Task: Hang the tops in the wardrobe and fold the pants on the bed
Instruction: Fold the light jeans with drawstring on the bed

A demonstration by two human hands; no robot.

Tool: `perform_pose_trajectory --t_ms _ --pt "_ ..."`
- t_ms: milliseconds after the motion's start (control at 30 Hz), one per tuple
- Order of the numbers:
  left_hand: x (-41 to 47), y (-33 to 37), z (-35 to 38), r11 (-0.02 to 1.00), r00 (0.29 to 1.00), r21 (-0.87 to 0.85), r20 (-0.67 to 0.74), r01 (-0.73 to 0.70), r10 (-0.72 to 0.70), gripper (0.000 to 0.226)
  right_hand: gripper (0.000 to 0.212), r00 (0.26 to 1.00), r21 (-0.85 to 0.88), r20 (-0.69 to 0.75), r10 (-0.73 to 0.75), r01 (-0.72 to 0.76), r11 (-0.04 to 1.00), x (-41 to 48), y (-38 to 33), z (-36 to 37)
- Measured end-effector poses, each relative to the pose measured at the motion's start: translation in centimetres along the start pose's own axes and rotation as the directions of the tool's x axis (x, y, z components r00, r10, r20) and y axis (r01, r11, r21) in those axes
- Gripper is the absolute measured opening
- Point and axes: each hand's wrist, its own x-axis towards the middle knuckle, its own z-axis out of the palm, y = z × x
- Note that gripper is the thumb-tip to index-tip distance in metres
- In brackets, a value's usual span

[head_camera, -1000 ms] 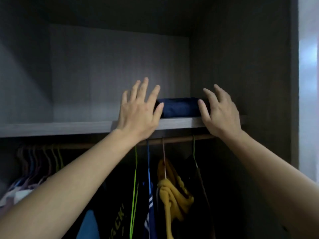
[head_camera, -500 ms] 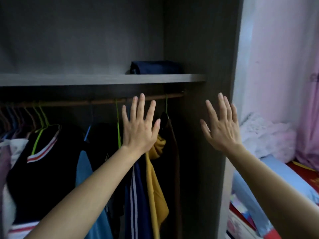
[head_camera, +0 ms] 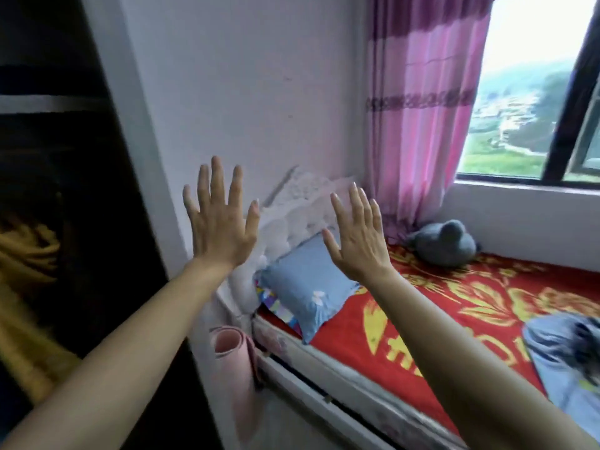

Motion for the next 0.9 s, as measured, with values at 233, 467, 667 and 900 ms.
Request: perform_pose_trajectory --t_ms 233,467,667,900 --pt "0.6 21.8 9.5 0.971 0.979 -0.202 0.129 -0.130 0.157 0.066 0.069 0.976 -0.187 0.047 0.213 -0.201 0.962 -8.1 22.3 -4.3" --pt "-0.9 41.1 18.8 0.886 0.898 -0.393 0.249 -0.249 0.362 0.067 0.070 0.868 -0.336 0.061 0.493 -0.447 0.829 -17.4 39.4 -5.8" --pt "0.7 57.3 27.0 0.768 0.852 -0.552 0.182 -0.325 0.491 0.065 0.072 0.770 -0.491 0.064 0.635 -0.529 0.692 -20.5 53.2 -6.5" --pt "1.3 73.9 36.0 0.643 0.729 -0.647 0.192 -0.409 0.657 0.062 0.073 0.656 -0.598 0.034 0.754 -0.591 0.541 -22.1 67.6 -6.5"
